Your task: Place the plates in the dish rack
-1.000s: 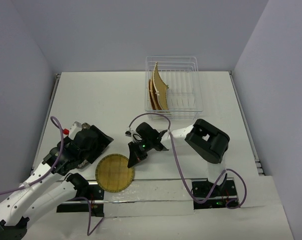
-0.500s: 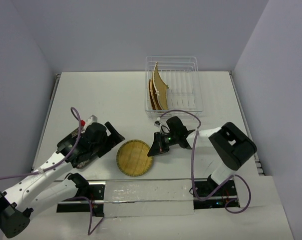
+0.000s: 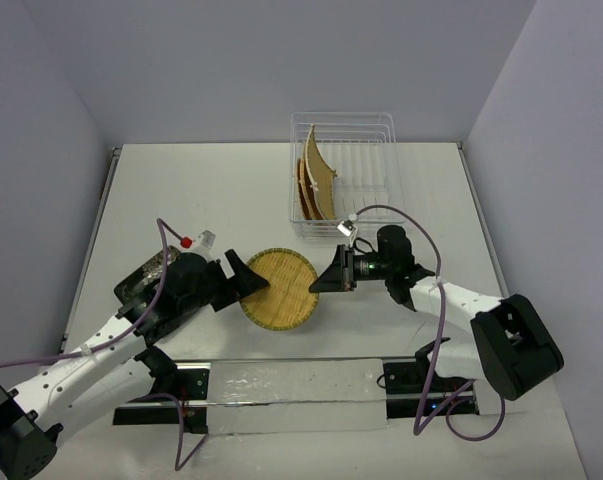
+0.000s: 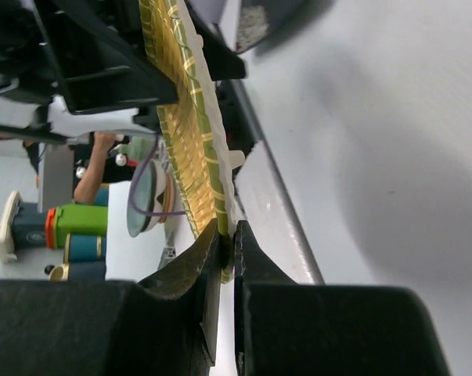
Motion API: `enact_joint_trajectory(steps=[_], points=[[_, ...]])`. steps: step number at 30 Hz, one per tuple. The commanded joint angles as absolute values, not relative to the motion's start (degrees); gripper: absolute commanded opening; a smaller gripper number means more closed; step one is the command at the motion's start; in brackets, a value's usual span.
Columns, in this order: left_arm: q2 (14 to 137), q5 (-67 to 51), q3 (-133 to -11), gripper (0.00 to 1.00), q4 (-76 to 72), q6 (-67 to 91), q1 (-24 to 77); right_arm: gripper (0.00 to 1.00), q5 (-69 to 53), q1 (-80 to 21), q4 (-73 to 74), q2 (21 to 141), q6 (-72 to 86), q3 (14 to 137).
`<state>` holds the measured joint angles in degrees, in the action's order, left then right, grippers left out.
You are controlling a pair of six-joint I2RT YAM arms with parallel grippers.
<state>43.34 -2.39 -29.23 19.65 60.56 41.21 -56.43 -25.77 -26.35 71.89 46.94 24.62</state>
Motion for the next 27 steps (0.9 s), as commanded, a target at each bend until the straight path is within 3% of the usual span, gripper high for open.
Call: enact_joint_trajectory(steps=[1,2,3,4,5,6,8,11,13,21,27], points=[[42.4,-12.1,-27.6,0.81,5.4,56.7,41.6,0.00,-61.5,-24.7,-32.1,68.2,50.6,25.4],[42.3,-12.5,-27.6,0.69,4.5,56.6,41.5,0.00,-61.5,-24.4,-32.1,67.9,50.6,25.5],[41.7,-12.8,-28.0,0.41,3.4,56.3,41.6,0.00,-61.7,-23.6,-31.9,67.6,50.7,25.6],[41.3,-12.8,-28.4,0.23,3.1,56.1,41.6,0.00,-61.8,-23.3,-31.9,67.5,50.7,25.6],[40.9,-12.4,-28.8,0.08,3.1,55.9,41.6,0.00,-62.0,-23.0,-31.7,67.6,50.6,25.8],[40.4,-12.0,-29.3,0.01,2.9,55.5,41.6,0.00,-62.6,-22.6,-30.9,68.0,50.1,26.3],[39.2,-11.9,-30.3,0.00,1.4,54.2,41.6,0.13,-62.7,-21.9,-27.4,69.0,48.3,27.6],[38.7,-9.8,-33.7,0.00,2.1,52.1,41.6,0.59,-58.2,-21.6,-16.5,68.6,41.7,30.5],[39.9,-6.3,-38.8,0.00,4.8,49.5,41.7,0.73,-51.7,-21.0,-7.8,66.6,36.4,32.4],[57.8,4.2,-64.2,0.00,14.7,39.4,41.9,0.80,-26.2,-12.9,10.5,51.5,31.8,33.5],[75.9,12.7,-93.4,0.00,25.1,32.5,44.2,0.92,0.0,-8.4,23.4,43.7,32.7,36.5]])
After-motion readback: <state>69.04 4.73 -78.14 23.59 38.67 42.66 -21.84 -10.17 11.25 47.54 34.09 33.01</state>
